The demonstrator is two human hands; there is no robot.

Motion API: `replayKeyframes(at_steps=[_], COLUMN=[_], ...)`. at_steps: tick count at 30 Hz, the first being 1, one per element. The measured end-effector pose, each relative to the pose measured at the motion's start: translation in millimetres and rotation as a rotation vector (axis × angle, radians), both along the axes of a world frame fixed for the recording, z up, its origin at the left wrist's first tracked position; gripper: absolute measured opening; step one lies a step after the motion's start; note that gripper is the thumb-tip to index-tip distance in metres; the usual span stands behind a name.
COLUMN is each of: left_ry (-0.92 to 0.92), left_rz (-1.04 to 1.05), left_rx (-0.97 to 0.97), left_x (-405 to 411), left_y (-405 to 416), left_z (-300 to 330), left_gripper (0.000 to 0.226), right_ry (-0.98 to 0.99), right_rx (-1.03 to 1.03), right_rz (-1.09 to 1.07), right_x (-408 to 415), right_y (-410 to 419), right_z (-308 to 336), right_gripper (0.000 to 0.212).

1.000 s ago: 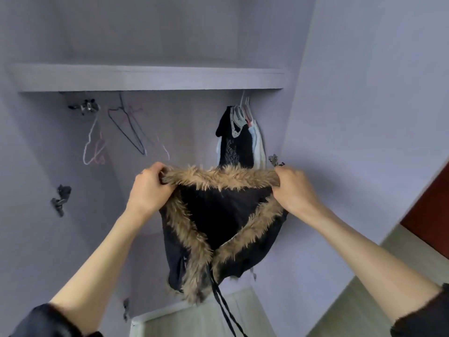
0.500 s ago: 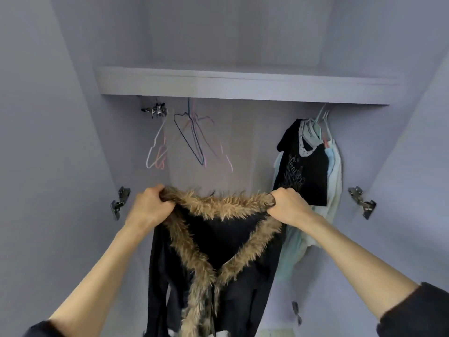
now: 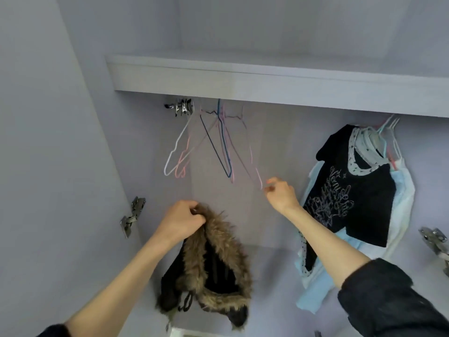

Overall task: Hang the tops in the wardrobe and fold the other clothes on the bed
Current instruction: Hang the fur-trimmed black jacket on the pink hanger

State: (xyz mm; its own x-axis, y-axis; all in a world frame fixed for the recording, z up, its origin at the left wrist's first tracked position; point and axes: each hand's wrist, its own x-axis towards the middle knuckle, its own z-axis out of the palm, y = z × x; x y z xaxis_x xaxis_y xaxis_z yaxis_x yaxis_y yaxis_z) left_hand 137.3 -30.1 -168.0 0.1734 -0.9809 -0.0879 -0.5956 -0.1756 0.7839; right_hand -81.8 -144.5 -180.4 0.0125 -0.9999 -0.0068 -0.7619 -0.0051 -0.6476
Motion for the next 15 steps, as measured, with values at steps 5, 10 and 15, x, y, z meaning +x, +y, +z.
replayKeyframes(at_steps=[5,10,15], left_ry=[0.164,0.192,0.235], left_rz=[0.136,0.211,0.226], left_rx=[0.012,-0.037,-0.069], left_x=[6,13,13], left_y=[-17,-33,-37], left_z=[11,20,20], left_gripper=[0.024,0.024,0.024], right_ry=[-0.089,-0.12,-0.594], right_rx=[0.13,0.122,0.219], right_rz=[-0.026,-0.064,-0.153], right_x=[21,38,48], right_y=[-65,-104,-117], right_z=[-4,-2,0], right_gripper=[0.065,0.047,0.029])
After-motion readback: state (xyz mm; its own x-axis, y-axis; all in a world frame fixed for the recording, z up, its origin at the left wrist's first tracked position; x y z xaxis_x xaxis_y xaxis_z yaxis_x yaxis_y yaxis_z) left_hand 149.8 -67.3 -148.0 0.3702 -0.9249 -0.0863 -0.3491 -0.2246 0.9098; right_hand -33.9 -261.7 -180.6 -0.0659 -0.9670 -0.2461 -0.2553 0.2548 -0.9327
